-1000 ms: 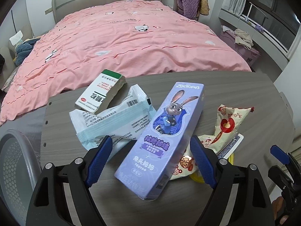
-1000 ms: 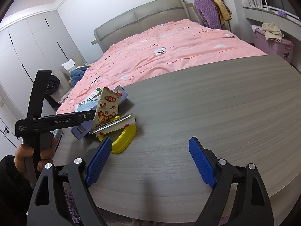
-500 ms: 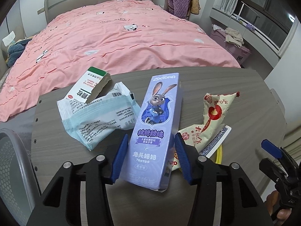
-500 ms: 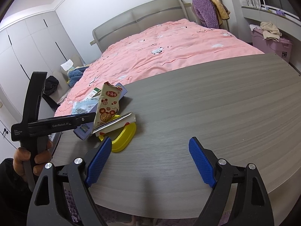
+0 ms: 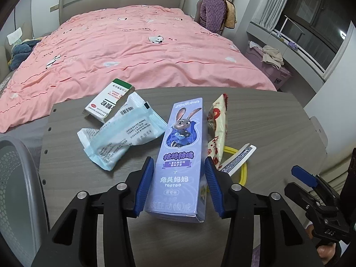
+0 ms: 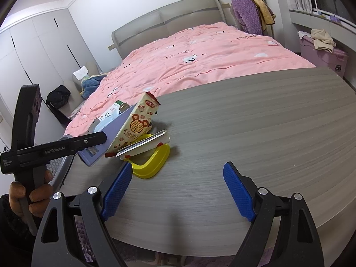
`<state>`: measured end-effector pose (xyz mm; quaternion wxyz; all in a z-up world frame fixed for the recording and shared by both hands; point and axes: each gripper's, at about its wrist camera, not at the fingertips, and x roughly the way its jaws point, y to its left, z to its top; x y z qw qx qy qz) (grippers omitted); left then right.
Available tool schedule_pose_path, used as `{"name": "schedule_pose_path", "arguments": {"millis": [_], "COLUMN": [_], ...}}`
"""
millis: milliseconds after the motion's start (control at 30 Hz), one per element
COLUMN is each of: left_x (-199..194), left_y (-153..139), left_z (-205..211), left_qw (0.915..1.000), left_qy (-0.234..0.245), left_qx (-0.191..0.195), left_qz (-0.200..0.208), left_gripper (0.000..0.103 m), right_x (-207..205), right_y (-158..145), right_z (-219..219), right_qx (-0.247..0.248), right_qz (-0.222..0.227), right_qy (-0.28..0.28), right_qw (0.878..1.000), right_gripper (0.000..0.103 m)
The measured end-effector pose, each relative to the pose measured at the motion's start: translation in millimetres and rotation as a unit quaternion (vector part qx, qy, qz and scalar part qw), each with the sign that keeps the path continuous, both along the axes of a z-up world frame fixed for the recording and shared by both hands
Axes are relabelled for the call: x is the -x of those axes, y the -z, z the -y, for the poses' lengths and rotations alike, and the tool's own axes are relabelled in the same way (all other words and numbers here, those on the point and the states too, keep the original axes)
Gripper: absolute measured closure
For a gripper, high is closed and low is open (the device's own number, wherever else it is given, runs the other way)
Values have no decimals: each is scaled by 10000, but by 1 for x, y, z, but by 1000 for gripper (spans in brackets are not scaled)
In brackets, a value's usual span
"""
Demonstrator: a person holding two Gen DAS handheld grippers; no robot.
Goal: Collect trash
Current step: 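Lift the purple box with the left tool while the right tool grasps the snack wrapper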
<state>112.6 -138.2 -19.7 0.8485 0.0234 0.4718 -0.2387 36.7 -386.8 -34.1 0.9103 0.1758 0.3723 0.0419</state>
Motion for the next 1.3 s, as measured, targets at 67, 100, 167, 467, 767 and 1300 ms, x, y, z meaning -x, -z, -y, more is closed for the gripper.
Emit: {"name": "schedule_pose_path", "arguments": {"millis": [67,100,167,467,767,1300], "left_x": [4,5,10,35,45,17], "left_y": [-3,-4,-6,9,19,25], "left_z": [-3,-5,-8,-25,-32,-14], "left_qw": [10000,10000,10000,9995,9990,9988], "left_qy": [-16,-22,-13,118,170,223], "left_qx": [24,21,-21,-269,-343,-285], "left_qz": [37,56,84,-120,-223,-315], "left_gripper": [57,57,57,58,57,46], "right_x": [0,-1,-1,-1,-1,1], "right_y": [-1,-2,-3,-3,-3,-4], "right_z": [-2,-4,-7,-18,-25,-26], "right_qx": [16,27,48,91,101,102], "right_qz": [5,8,11,-8,-17,-19], "right_qy": [-22,-36,-55,-120,-180,-144], "right_qw": [10000,10000,10000,9999,9998,9998], "right_gripper": [21,21,21,21,21,21]}}
